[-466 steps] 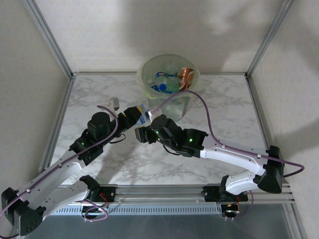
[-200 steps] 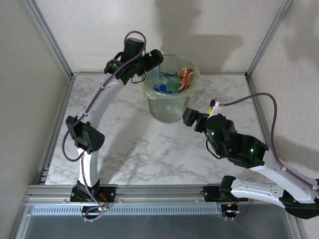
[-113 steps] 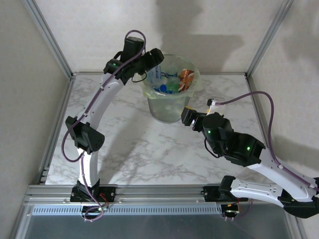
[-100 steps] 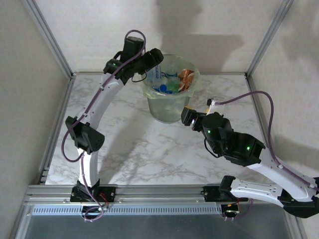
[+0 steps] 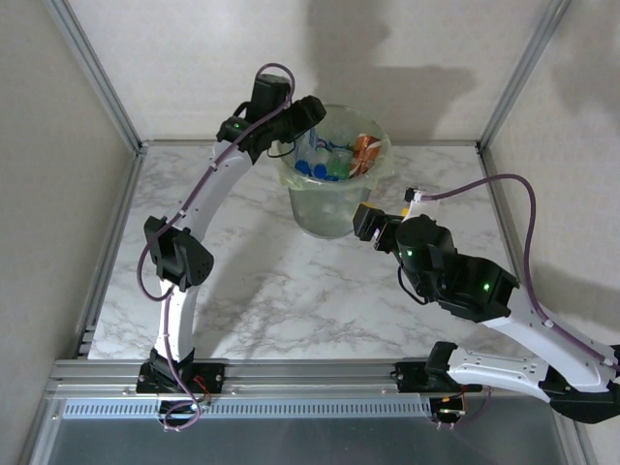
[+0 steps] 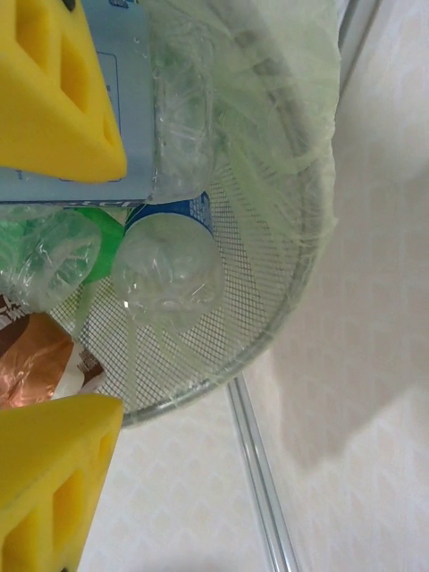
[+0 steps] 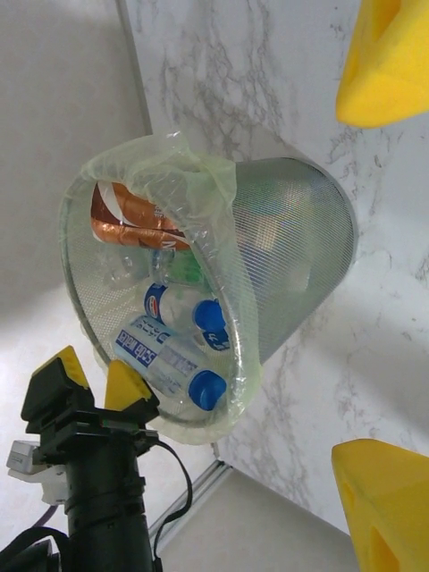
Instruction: Put the plastic bottles in the bin
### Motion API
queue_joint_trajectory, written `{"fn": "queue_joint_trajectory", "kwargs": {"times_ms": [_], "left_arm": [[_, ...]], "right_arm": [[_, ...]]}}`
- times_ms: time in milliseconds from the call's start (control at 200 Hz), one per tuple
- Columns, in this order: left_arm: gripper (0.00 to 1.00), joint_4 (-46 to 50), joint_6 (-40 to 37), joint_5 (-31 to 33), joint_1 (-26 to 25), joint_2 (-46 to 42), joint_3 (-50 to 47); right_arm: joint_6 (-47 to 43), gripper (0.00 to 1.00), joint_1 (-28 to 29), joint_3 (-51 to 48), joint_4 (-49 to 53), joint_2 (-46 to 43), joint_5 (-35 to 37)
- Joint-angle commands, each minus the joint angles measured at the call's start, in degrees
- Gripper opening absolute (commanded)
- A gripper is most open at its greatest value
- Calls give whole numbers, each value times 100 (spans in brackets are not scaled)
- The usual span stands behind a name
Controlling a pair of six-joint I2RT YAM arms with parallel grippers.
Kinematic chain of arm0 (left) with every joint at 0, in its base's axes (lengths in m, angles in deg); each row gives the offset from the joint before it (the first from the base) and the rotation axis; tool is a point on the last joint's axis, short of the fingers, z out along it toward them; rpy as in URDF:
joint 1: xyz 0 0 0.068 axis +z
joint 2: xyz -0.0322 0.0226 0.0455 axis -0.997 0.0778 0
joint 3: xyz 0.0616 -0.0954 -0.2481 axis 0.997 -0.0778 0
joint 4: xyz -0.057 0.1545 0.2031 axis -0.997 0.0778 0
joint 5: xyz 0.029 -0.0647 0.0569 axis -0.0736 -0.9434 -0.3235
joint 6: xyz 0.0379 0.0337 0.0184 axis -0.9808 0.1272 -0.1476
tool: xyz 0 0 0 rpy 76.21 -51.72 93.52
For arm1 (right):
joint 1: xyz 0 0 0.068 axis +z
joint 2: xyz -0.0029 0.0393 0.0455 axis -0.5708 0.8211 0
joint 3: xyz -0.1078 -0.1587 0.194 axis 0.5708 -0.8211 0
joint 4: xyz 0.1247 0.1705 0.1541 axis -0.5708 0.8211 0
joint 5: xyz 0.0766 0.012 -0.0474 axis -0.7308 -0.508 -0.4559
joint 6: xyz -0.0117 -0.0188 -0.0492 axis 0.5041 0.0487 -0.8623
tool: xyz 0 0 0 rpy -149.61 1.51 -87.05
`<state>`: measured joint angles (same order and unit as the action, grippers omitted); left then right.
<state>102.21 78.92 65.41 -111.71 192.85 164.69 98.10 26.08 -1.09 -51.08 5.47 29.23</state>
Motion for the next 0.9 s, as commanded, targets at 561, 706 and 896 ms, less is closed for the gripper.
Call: {"fn": "queue_joint_trajectory", "kwargs": {"times_ms": [561, 706, 896], "left_arm": [[90, -913, -661, 287, -46, -2387, -929], [100, -1583, -1128, 1137, -29, -3883, -2793], [100, -3023, -1856, 3525, -3, -6106, -6593]], "right_arm": [[-349, 99, -79, 365, -410, 192, 997], [-86, 99, -77, -406, -994, -231, 1322], [-1422, 99, -158, -3182, -3714, -1821, 1676]]}}
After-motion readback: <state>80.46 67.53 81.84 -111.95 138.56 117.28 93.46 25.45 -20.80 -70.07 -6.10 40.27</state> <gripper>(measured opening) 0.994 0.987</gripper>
